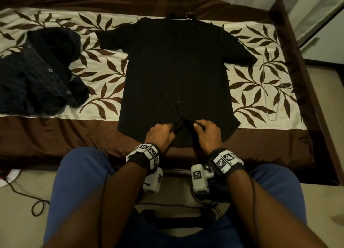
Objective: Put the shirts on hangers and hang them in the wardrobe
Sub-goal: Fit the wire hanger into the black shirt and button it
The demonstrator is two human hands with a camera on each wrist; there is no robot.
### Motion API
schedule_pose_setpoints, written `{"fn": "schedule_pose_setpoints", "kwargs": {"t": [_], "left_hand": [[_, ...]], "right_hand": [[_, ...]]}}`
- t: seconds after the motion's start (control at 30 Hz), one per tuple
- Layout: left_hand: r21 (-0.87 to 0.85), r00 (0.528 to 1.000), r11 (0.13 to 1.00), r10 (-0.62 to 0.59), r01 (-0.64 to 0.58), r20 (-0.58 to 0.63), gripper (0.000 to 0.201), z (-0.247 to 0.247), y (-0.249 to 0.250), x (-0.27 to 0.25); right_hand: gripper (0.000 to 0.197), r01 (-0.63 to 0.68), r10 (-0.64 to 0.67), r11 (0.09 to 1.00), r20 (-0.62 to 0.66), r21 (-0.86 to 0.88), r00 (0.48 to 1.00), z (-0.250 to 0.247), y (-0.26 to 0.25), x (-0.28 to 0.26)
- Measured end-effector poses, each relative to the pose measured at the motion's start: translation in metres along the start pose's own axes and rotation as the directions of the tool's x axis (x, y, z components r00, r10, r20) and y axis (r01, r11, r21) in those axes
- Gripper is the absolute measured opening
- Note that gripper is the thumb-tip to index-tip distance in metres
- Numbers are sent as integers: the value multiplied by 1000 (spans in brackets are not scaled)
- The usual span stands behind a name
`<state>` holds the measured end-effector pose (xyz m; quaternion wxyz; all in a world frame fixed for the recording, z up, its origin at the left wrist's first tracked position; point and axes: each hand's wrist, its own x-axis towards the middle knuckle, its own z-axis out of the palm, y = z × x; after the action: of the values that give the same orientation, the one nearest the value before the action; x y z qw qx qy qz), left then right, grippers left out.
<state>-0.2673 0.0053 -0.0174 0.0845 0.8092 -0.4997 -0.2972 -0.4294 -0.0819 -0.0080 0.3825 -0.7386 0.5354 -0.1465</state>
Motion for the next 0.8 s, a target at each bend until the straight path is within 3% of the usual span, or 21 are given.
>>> {"fn": "schedule_pose_setpoints", "kwargs": {"t": [0.1,0.2,0.3,0.43,0.53,0.63,0.7,0.8], "left_hand": [[-120,1000,993,11,-11,4,39,-3,5,-4],[-134,993,987,100,-91,59,44,4,11,-10],[-125,981,983,149,-133,126,37,15,12,-12],[-46,946,995,96,-86,309,36,16,11,-14],[-171,909,982,144,-82,391,43,-2,-2,-6],[-304,943,951,146,-50,301,22,-31,-24,16],[-339,989,940,85,-39,123,18,-54,-42,39],[-344,995,939,-3,-32,-98,15,-94,-69,89]], "right_hand": [[14,36,-37,997,8,68,999,0,-4,-5],[14,93,-95,994,48,50,994,4,-9,-9],[26,163,-148,985,208,-57,967,11,-7,-10],[39,200,-63,955,508,-220,859,16,-1,-10],[24,199,-60,968,626,-155,777,-2,-9,3],[13,158,-82,984,566,-88,821,-26,-16,38],[14,172,-93,978,492,-118,865,-40,-18,75],[16,167,-77,966,395,-199,915,-55,-25,146]]}}
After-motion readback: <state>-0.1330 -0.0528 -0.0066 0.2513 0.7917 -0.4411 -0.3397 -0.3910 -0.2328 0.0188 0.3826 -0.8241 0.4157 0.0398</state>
